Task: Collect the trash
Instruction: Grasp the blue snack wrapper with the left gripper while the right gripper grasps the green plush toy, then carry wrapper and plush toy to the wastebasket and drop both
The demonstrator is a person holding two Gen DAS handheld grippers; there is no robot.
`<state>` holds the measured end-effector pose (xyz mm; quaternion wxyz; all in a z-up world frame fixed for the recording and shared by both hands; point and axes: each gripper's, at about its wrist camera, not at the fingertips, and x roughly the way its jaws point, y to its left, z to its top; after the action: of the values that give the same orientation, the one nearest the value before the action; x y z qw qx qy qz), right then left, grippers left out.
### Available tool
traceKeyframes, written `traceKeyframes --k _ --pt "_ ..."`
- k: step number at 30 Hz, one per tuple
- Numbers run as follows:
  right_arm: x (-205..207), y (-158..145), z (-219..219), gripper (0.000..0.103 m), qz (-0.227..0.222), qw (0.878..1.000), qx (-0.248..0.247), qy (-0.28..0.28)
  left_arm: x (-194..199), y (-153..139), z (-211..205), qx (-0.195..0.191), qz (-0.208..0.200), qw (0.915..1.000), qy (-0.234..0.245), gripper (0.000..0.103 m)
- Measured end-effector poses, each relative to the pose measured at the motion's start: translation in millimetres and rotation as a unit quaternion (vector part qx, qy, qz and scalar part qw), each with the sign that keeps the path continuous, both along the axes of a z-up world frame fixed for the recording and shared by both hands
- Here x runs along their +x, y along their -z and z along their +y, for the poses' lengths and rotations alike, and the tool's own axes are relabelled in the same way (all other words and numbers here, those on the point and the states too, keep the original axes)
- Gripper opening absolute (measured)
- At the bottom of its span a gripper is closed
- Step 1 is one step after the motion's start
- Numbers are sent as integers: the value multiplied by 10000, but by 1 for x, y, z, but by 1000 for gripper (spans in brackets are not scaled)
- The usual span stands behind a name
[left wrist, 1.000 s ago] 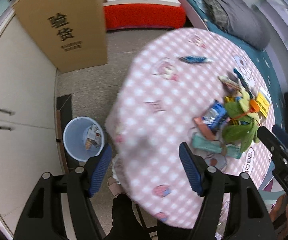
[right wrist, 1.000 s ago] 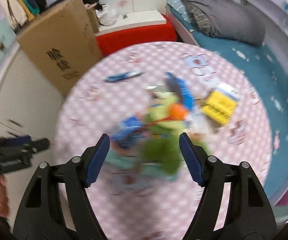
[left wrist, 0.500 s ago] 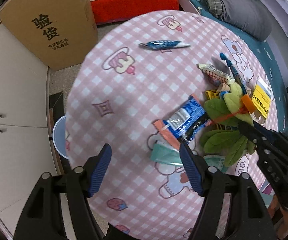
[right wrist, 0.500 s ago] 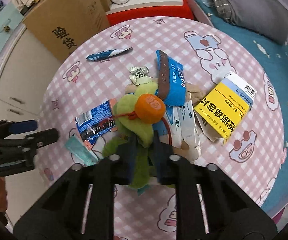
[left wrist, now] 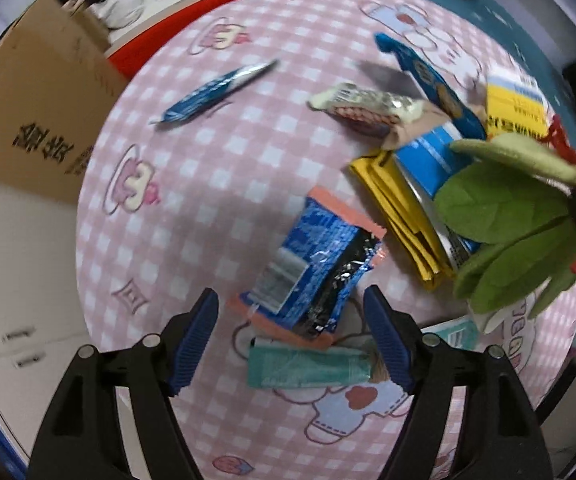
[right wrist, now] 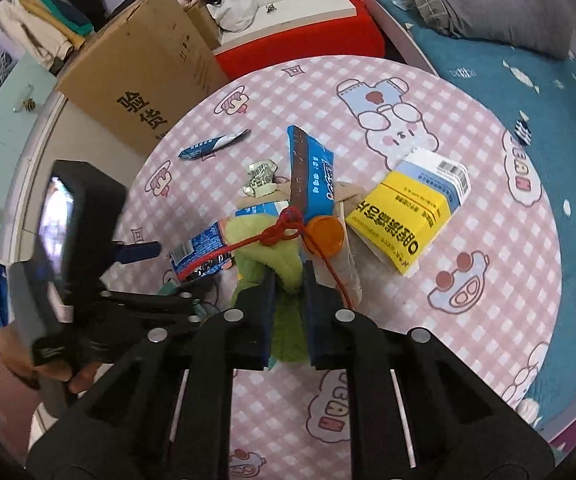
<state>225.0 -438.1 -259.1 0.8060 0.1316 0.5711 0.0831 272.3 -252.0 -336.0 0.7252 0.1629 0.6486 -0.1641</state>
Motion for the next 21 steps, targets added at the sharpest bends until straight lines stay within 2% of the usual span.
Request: traceKeyframes --k 1,5,6,9,12,13,17,21 --pt "-1 0 -2 13 13 10000 37 34 0 1 -3 14 -1 10000 84 58" --pt "-6 -3 -5 13 54 9996 192 202 0 4 -8 52 -55 9997 212 49" --pt "-7 -5 -5 13 49 9996 196 215 0 2 -8 10 -105 9997 236 43" --pt "-10 -10 0 13 21 9994 226 267 0 -9 -1 -328 -151 9993 111 32" --pt "-13 -18 11 13 -47 9993 229 284 -3 -20 14 -716 -194 9972 -125 28" --pt "-14 -20 15 13 -69 9994 219 277 -4 -25 20 -838 -212 9961 -192 21" --pt "-16 -33 39 13 -212 9993 195 222 -17 -41 56 -1278 -253 9901 -527 21" --pt "-18 -48 72 13 -391 9991 161 88 -20 -56 91 -1513 -343 9851 -738 21"
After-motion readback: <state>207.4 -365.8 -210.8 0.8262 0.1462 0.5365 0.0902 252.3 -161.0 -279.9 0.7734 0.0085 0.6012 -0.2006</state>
